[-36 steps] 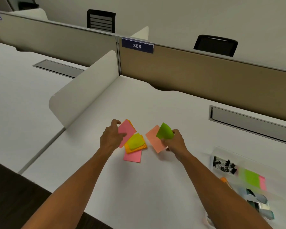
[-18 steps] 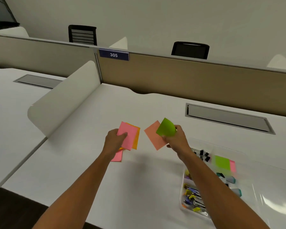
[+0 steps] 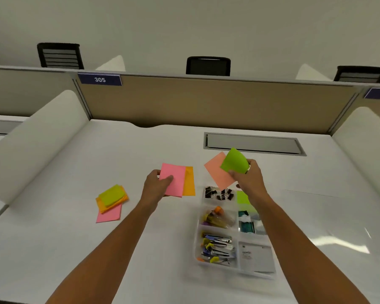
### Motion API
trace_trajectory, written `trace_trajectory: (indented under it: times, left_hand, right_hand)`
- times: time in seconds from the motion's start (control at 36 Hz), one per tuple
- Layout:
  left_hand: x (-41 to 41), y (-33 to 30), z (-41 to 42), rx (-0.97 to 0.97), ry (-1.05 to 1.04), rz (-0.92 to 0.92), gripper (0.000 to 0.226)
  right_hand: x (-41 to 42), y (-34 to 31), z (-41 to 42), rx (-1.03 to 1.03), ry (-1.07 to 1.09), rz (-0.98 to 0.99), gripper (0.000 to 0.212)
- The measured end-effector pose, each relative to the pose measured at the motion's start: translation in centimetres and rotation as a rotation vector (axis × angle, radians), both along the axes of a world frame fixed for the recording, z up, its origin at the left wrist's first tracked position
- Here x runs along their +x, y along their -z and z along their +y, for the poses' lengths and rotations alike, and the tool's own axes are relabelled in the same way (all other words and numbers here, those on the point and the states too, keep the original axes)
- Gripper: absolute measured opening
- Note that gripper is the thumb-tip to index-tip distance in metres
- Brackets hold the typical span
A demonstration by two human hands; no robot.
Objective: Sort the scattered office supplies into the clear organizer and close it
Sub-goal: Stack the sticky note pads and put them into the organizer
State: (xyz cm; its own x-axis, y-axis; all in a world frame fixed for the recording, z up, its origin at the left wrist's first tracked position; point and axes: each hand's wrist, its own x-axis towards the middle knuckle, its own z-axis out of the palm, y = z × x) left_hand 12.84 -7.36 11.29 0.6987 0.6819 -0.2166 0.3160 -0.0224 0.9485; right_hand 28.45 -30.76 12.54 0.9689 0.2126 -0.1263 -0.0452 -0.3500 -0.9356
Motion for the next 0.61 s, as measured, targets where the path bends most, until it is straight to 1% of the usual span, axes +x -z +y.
trace_trajectory:
  times: [0.11, 0.22, 0.42, 0.53, 0.61]
  left_hand:
    - [2.2, 0.1, -2.5, -0.004, 0.067, 0.011, 0.037]
    - [4.7, 0.3, -4.8, 0.047, 0.155, 0.034, 0.035]
    - [10.1, -0.1, -8.2, 0.330, 0.401, 0.116, 0.026]
    - [12.9, -0.3, -10.1, 0.485, 0.519, 0.169, 0.030]
    - [14.7, -0.2, -11.6, 0.621, 0.588, 0.247, 0.035]
  right_hand:
    - [1.0, 0.1, -3.2, 0.017, 0.086, 0.001, 0.048]
    - [1.5, 0.1, -5.9, 0.041, 0.175, 0.005, 0.046]
    - [1.9, 0.4, -9.9, 0.071, 0.270, 0.018, 0.045]
    - [1.9, 0.8, -11.5, 0.101, 0.321, 0.028, 0.045]
    - [1.9, 1.0, -12.6, 0.125, 0.358, 0.036, 0.043]
